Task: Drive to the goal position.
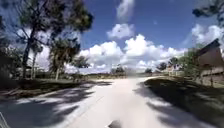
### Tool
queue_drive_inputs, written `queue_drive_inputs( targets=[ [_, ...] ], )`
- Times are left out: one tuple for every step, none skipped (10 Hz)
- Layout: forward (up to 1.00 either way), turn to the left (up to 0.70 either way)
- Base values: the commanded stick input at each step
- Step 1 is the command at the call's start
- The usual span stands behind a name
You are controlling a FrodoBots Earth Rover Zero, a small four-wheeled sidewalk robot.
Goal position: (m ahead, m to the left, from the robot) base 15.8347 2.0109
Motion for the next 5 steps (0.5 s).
queue_drive_inputs(
  targets=[
    [0.7, 0.0],
    [0.7, 0.0],
    [0.7, 0.0],
    [0.7, 0.0],
    [0.7, 0.0]
  ],
)
